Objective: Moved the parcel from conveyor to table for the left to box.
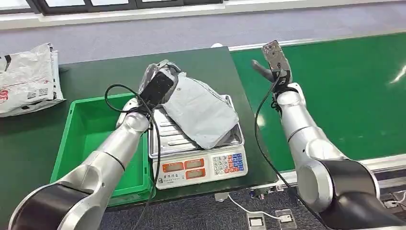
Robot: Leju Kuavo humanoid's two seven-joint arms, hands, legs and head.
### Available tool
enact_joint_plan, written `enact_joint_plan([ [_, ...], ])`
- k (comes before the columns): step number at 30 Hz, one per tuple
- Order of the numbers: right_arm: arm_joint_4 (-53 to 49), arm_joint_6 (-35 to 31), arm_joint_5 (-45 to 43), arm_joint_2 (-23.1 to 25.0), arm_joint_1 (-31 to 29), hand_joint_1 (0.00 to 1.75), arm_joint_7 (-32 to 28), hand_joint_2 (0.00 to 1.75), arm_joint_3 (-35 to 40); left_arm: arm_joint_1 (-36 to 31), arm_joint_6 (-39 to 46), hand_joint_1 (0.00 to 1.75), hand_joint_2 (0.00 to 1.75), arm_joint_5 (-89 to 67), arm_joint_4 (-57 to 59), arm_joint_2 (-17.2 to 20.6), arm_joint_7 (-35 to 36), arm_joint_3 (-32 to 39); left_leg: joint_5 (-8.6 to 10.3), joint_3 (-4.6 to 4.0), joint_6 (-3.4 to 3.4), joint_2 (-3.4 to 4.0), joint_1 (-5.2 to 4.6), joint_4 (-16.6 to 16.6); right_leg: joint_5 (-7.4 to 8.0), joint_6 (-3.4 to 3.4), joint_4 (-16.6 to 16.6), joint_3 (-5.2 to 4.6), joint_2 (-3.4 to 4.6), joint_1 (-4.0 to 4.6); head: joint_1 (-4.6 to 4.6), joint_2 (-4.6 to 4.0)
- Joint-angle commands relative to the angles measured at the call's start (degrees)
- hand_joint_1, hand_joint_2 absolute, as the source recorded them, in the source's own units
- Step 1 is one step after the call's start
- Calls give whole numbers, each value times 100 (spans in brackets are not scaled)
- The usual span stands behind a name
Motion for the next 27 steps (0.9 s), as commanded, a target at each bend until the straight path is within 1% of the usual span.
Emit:
enact_joint_plan([
  [1,189,134,62,43,-247,0,65,175,8,-125,-99,0,175,-2024,629,211,1071,-1504,-2,17,0,3,1,-9,1,-5,-10,15,11,2,0,0],
  [6,190,157,63,26,-241,0,48,175,0,-31,6,0,175,-2173,647,199,1137,-1600,-2,12,0,6,-3,-9,0,-4,-8,11,13,-3,0,0],
  [7,187,172,83,18,-229,0,49,175,15,10,-9,0,175,-2796,755,238,1570,-2137,-3,2,0,6,-1,-1,0,-3,-2,3,10,-1,2,0],
  [8,180,213,98,7,-206,0,36,175,37,135,126,0,175,-3263,737,268,1725,-2543,-5,10,-1,6,-1,-5,-1,-5,-5,10,13,-1,2,0],
  [9,172,204,92,-4,-181,0,23,175,35,245,65,0,175,-3378,801,248,1788,-2637,-2,5,0,2,-2,-6,-1,-3,-5,7,6,-2,0,0],
  [10,172,222,78,-32,-156,0,9,175,38,367,58,0,175,-3646,816,244,1891,-2861,-3,21,-1,5,-4,-16,-1,-5,-13,20,11,-4,0,0],
  [12,173,251,43,-76,-124,0,-27,175,42,493,199,0,175,-4030,842,236,2104,-3149,-2,30,-1,4,-4,-23,-1,-5,-20,28,11,-5,0,0],
  [13,181,270,50,-86,-116,0,-35,175,73,541,245,0,175,-4257,847,240,2230,-3330,-2,12,0,-3,-2,-10,-2,-2,-10,15,1,-2,0,0],
  [14,179,263,45,-86,-111,0,-35,175,72,574,268,0,175,-4234,845,228,2221,-3303,-2,21,0,-2,-1,-17,-1,-4,-18,24,4,-1,2,0],
  [17,179,234,16,-82,-91,0,-37,175,81,640,509,0,175,-4222,828,182,2177,-3243,-4,9,0,2,-1,-7,-2,-3,-9,9,7,-1,0,0],
  [18,177,229,11,-79,-87,0,-38,175,85,635,546,0,175,-4269,828,167,2194,-3271,-7,32,0,6,3,-20,0,-6,-26,32,16,3,0,0],
  [19,188,221,13,-69,-93,0,-33,175,93,630,719,0,175,-4515,800,184,2167,-3492,-3,4,-1,-1,0,-5,-2,-2,-7,6,4,0,0,0],
  [20,186,212,10,-62,-97,0,-33,175,98,619,798,0,175,-4683,823,175,2260,-3624,-4,9,0,-1,3,-6,-2,-4,-10,11,6,3,0,0],
  [22,190,221,6,-46,-106,0,-42,175,110,622,831,0,175,-4898,835,166,2194,-3826,-4,12,0,1,3,-9,0,-4,-13,14,8,3,0,0],
  [27,190,221,6,-46,-106,0,-42,175,110,622,831,0,175,-4898,835,166,2194,-3826,-4,8,0,6,-1,-7,0,-3,-7,7,11,-2,0,0],
])
